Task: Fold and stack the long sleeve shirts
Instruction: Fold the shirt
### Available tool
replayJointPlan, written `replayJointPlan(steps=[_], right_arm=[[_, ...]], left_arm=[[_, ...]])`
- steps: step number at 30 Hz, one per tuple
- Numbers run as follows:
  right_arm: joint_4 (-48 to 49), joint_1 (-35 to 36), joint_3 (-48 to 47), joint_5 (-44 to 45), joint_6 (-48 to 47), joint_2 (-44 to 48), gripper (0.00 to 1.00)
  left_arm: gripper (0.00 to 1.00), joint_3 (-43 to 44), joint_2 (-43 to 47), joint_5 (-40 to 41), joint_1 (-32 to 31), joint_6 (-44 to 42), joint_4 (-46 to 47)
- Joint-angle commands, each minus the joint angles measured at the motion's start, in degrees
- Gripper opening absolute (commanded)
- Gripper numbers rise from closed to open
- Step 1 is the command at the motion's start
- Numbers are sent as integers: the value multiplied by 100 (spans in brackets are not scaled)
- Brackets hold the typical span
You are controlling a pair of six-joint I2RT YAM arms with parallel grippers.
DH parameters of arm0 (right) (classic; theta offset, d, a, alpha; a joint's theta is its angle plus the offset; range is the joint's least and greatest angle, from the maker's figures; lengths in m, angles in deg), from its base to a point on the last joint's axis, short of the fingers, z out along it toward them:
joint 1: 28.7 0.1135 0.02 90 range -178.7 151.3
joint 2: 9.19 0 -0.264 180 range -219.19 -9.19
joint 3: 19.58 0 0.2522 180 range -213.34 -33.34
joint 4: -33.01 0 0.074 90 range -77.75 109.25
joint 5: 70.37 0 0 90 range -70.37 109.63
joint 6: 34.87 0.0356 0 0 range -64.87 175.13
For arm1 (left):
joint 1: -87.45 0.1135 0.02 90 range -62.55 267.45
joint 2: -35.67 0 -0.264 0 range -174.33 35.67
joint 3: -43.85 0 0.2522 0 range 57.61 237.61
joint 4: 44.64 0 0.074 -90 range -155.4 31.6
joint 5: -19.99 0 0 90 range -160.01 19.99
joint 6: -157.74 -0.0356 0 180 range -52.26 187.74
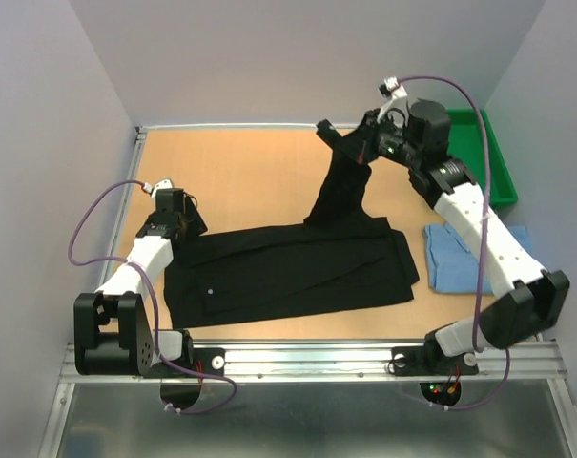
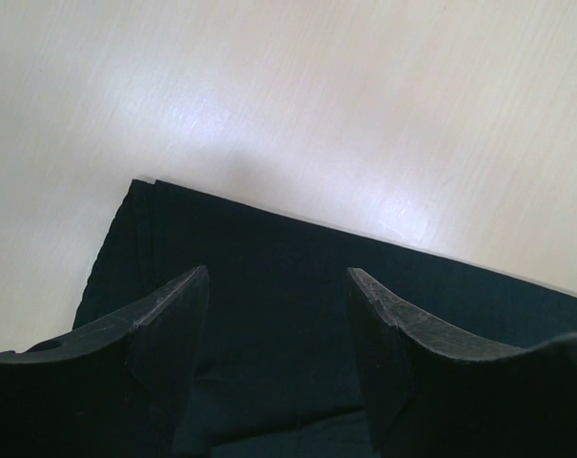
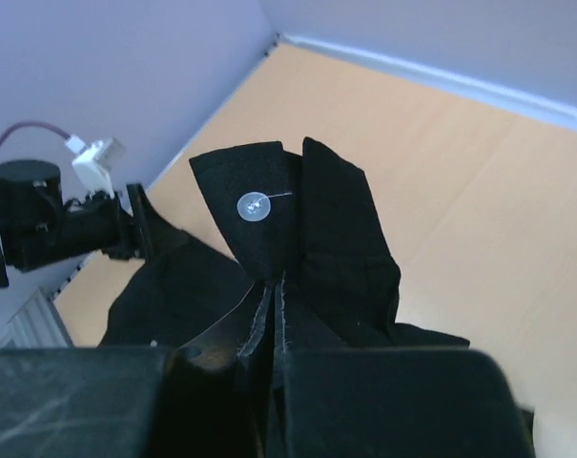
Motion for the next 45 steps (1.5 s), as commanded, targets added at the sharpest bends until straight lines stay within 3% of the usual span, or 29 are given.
replayJointPlan(steps=[1,9,15,19,28,32,35,45], right_arm=[[70,12,827,-603,321,982,5],[44,29,2383,-1490,1121,2784,7],[-105,29,2788,-1974,1639,3803,7],[-307,29,3498,-2133,1991,4383,14],[-694,29,5214,-1202,2440,5668,16],[-765,29,5084,-991,1888,5520,16],[-774,29,4733,-1078,1283,4914,17],[-765,222,2931,-2616,-451,2199,17]], left_arm=[[70,93,84,104,-35,-105,135],[70,120,4,297,-26,-167,197],[70,129,127,325,-26,-158,196],[70,137,171,122,-26,-79,240],[70,76,303,-186,-26,141,205],[70,-38,523,-326,-35,150,284],[70,-38,628,-396,-44,150,320],[70,-197,989,-476,-97,-140,583]])
